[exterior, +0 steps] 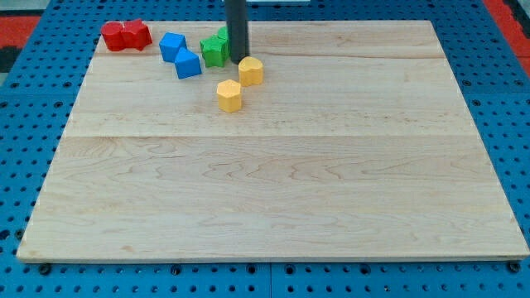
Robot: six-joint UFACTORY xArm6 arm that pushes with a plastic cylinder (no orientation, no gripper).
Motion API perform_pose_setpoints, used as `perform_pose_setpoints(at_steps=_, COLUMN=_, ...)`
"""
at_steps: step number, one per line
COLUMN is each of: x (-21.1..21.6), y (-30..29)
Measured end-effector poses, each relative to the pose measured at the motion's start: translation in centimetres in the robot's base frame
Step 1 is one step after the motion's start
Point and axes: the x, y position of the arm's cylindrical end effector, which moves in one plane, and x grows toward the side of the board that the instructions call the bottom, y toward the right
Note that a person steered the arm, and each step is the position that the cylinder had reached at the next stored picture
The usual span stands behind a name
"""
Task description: Move the green blocks towards the bottom left of the board
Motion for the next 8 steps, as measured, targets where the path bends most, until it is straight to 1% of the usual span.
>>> perform_pose_setpoints(at_steps=1, x=-5.6, y=1.3)
perform_pose_setpoints(at_steps=2, x=-8.1, y=-1.6)
perform_pose_setpoints(at_steps=3, x=-6.6, y=-4.0)
perform_pose_setpoints(at_steps=5, x=2.3, y=-6.7)
perform_pose_setpoints(at_steps=6, x=3.6, y=-7.0)
perform_pose_setpoints(at_steps=8, x=-2.7, y=-4.9)
